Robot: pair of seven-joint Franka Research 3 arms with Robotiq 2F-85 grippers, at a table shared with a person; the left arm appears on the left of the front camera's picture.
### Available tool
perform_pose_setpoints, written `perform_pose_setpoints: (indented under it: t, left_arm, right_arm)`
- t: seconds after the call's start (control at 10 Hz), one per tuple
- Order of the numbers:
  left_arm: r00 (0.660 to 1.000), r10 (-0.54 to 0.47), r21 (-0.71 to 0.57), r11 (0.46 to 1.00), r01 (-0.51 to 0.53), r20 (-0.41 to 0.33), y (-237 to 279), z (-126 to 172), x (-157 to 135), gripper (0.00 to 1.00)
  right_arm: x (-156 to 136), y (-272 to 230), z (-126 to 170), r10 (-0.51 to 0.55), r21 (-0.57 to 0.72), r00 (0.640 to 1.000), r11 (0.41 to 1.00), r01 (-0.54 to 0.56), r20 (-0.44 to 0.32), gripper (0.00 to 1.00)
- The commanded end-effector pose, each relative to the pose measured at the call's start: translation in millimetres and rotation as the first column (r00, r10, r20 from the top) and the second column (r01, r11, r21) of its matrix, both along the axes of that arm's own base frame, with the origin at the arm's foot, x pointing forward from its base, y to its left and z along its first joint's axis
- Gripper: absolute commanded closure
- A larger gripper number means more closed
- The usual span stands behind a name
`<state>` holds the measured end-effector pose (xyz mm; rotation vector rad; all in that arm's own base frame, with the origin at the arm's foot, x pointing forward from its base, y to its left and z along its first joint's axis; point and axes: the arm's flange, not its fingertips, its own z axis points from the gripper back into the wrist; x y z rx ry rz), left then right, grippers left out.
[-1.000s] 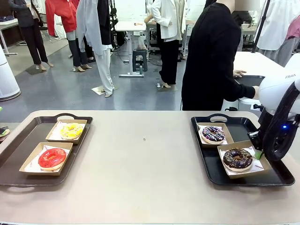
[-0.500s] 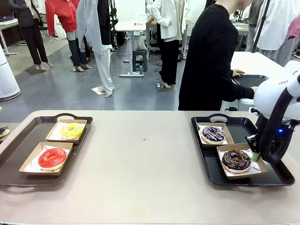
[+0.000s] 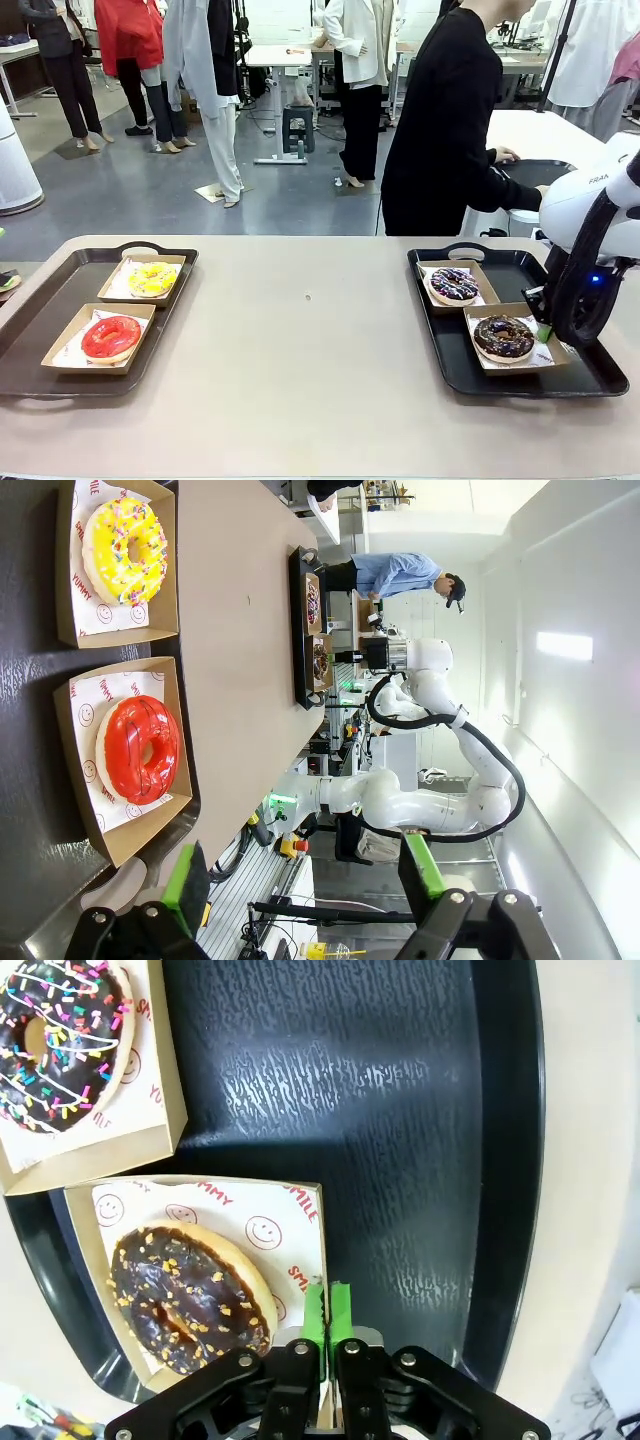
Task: Individually package the donuts and arrange them on the tray.
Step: Place the picked Paper togo box on the Handle tray.
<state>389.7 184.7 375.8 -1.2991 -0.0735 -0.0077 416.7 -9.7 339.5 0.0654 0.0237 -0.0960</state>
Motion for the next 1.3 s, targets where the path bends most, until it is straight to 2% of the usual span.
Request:
perform_pose_setpoints:
  t: [0.0,0.1,0.2,0.3,1.2]
  left_arm:
    - [1.0,-0.003,-0.007,1.0,0.003,0.013,1,2,-2,0.0]
    - [1.0,-0.003,-0.007,1.0,0.003,0.013,1,2,-2,0.0]
    - [1.0,-0.003,-0.007,1.0,0.003,0.013,1,2,-2,0.0]
    - [1.0,-0.003,-0.007,1.0,0.003,0.013,1,2,-2,0.0]
    - [1.0,-0.003,-0.007,1.0,0.003,0.013,1,2,-2,0.0]
  right_arm:
    - [5,-2,1,-0.02,0.005,1.0,1.0,0.02,0.01,0.39]
    - [4,-3,3,-0.023,0.011,1.0,1.0,0.023,0.013,0.0]
    - [4,-4,5,-0.026,0.013,1.0,1.0,0.026,0.014,0.35]
    - [4,-5,5,-0.031,0.016,0.999,0.999,0.03,0.013,0.0]
    - [-1,-9,12,-0.034,0.022,0.999,0.999,0.034,-0.007,0.0]
